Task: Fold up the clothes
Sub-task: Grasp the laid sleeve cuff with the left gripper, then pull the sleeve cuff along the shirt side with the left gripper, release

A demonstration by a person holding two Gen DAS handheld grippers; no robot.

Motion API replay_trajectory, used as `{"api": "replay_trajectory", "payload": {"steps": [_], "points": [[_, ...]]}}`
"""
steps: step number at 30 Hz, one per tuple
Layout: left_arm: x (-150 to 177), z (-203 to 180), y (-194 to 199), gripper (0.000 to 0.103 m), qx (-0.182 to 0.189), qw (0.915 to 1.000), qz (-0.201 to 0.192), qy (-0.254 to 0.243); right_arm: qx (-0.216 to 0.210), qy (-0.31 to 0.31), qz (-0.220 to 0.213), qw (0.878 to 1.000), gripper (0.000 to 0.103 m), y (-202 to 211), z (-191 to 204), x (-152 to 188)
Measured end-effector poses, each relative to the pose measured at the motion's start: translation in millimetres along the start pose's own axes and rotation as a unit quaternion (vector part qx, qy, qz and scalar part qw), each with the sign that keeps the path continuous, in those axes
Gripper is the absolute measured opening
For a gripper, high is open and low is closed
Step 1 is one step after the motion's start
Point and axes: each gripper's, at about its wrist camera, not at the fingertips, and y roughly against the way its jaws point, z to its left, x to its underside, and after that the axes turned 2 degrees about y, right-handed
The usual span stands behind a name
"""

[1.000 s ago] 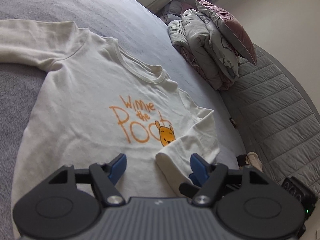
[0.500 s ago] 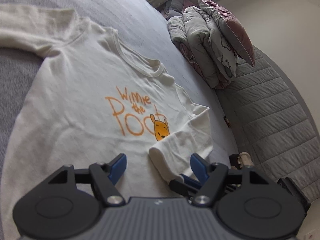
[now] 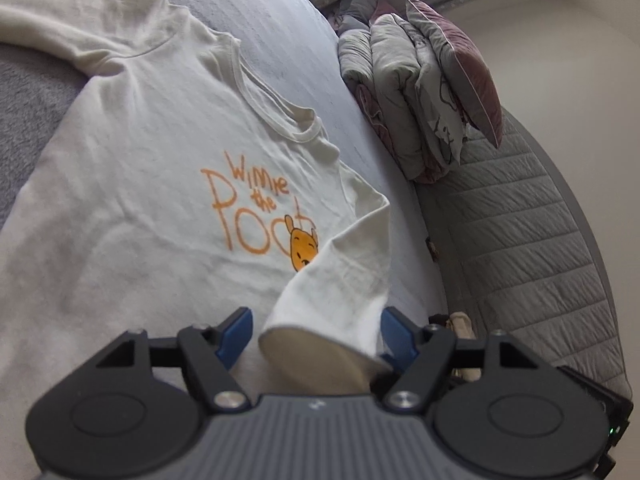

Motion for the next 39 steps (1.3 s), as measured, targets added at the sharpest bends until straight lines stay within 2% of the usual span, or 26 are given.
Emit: {"api": "replay_trajectory", "payload": {"steps": [1, 3, 4, 5, 7, 10, 12, 15, 16, 22, 29, 33, 39], "points": [[0, 1, 0, 0.043, -0.001, 1.0000, 0.001, 0.005, -0.005, 0.000, 0.003, 1.000, 0.017, 0, 1, 0], [1, 4, -1, 0.032, -0.008, 0.9999, 0.002, 0.014, -0.005, 0.005, 0.010, 1.000, 0.017, -2, 3, 2], [2, 5, -2, 0.019, -0.012, 0.9998, 0.003, 0.016, -0.003, 0.008, 0.013, 1.000, 0.017, -4, 3, 3], [2, 5, -3, 0.011, -0.017, 0.9997, 0.005, 0.016, -0.001, 0.008, 0.016, 1.000, 0.017, -5, 3, 3], [5, 3, -3, 0.005, -0.040, 0.9992, 0.003, 0.006, 0.005, 0.007, 0.020, 1.000, 0.019, -5, -1, 4], [10, -4, 3, 0.005, -0.090, 0.9956, -0.016, -0.022, 0.041, 0.015, 0.006, 0.999, 0.034, 0, -12, 3], [12, -7, 10, 0.005, -0.113, 0.9929, -0.023, -0.031, 0.093, 0.025, -0.008, 0.995, 0.042, 5, -24, 2], [17, -10, 24, 0.005, -0.136, 0.9892, -0.033, -0.044, 0.176, 0.043, -0.021, 0.983, 0.043, 9, -44, 1], [19, -10, 29, 0.005, -0.142, 0.9880, -0.037, -0.049, 0.192, 0.052, -0.020, 0.980, 0.043, 8, -48, 2], [23, -7, 60, 0.005, -0.156, 0.9842, -0.067, -0.051, 0.252, 0.126, -0.005, 0.959, 0.046, -7, -64, 6], [21, -2, 95, 0.004, -0.165, 0.9800, -0.106, -0.034, 0.316, 0.213, 0.014, 0.924, 0.049, -24, -79, 11], [20, 1, 106, 0.004, -0.169, 0.9790, -0.111, -0.027, 0.336, 0.285, 0.029, 0.897, 0.049, -43, -75, 10], [23, 1, 109, 0.004, -0.173, 0.9787, -0.108, -0.028, 0.361, 0.412, 0.028, 0.836, 0.047, -73, -62, 12]]}}
